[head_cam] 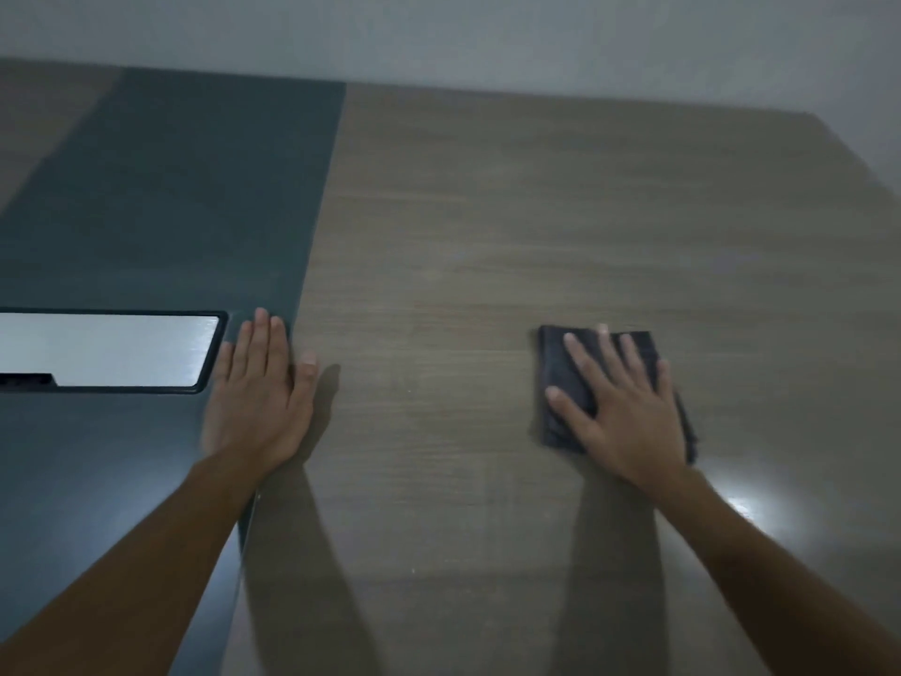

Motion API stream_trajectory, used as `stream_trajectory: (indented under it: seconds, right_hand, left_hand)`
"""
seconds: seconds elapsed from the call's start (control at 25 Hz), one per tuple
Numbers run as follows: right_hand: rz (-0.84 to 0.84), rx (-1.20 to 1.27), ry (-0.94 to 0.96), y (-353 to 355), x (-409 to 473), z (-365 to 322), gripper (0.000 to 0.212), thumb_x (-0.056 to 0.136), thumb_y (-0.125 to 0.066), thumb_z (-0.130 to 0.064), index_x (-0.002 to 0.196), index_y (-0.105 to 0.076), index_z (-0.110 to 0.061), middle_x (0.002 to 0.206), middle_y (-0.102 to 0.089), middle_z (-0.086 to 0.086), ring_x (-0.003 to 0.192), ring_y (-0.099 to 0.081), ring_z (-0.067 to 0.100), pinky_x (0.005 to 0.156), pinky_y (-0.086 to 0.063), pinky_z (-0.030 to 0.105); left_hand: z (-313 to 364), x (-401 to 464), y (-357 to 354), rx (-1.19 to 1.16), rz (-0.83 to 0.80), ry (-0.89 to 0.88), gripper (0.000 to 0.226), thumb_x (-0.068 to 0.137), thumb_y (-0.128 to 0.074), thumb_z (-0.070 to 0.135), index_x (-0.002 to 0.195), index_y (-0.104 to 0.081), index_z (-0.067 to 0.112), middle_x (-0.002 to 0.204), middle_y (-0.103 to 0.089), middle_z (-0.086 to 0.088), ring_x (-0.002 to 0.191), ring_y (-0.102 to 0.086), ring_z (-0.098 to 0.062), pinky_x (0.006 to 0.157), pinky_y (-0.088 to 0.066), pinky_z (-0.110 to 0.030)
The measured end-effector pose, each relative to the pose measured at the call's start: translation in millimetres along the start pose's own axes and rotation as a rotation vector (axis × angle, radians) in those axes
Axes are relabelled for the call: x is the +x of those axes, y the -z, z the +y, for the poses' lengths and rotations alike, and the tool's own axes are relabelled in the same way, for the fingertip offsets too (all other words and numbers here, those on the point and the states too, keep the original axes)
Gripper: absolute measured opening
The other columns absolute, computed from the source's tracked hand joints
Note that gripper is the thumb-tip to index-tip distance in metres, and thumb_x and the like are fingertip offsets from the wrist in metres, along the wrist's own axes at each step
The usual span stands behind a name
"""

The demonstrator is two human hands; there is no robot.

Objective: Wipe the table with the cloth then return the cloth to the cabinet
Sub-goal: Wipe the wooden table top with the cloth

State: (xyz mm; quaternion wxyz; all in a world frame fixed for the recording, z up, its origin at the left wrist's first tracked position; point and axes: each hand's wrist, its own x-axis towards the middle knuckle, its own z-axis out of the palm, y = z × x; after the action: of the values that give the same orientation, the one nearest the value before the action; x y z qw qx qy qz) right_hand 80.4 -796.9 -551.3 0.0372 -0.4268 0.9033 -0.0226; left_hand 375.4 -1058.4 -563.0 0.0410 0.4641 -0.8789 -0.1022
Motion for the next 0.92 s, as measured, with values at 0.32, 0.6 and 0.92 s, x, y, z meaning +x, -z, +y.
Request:
stream_trajectory:
  seconds: [0.32, 0.6, 0.92]
  right_hand:
    - [-0.107, 0.047, -0.153, 3.2, 136.3, -87.5, 0.079, 0.096, -0.016, -0.077, 0.163, -0.002, -0.038, 0.172, 0.008, 0.004, 0.158, 0.009, 0.033, 0.122, 0.005, 0.065]
    - [-0.112, 0.026, 0.296, -11.9, 67.1, -221.3, 0.076, 0.097, -0.018, -0.076, 0.163, -0.003, -0.041, 0.173, 0.005, 0.004, 0.158, 0.008, 0.030, 0.122, 0.006, 0.065]
    - [0.002, 0.009, 0.222, -6.7, -2.4, -98.5, 0.079, 0.090, -0.013, -0.086, 0.158, -0.025, -0.048, 0.170, -0.020, -0.004, 0.157, -0.019, 0.024, 0.121, -0.016, 0.064]
  left_hand:
    - [-4.3, 1.9, -1.0, -0.074, -0.002, 0.002, 0.088, 0.087, 0.016, 0.066, 0.157, 0.006, 0.014, 0.165, 0.014, -0.001, 0.150, 0.017, -0.011, 0.122, 0.013, -0.031]
    - [-55.1, -22.5, 14.4, -0.060, 0.072, 0.130, 0.094, 0.088, 0.011, 0.072, 0.158, 0.001, 0.011, 0.165, 0.008, -0.005, 0.152, 0.013, -0.016, 0.124, 0.006, -0.038]
    - [-60.3, -13.9, 13.9, 0.004, 0.036, 0.103, 0.089, 0.090, 0.009, 0.070, 0.157, 0.010, 0.012, 0.165, 0.016, -0.006, 0.152, 0.016, -0.017, 0.124, 0.008, -0.039]
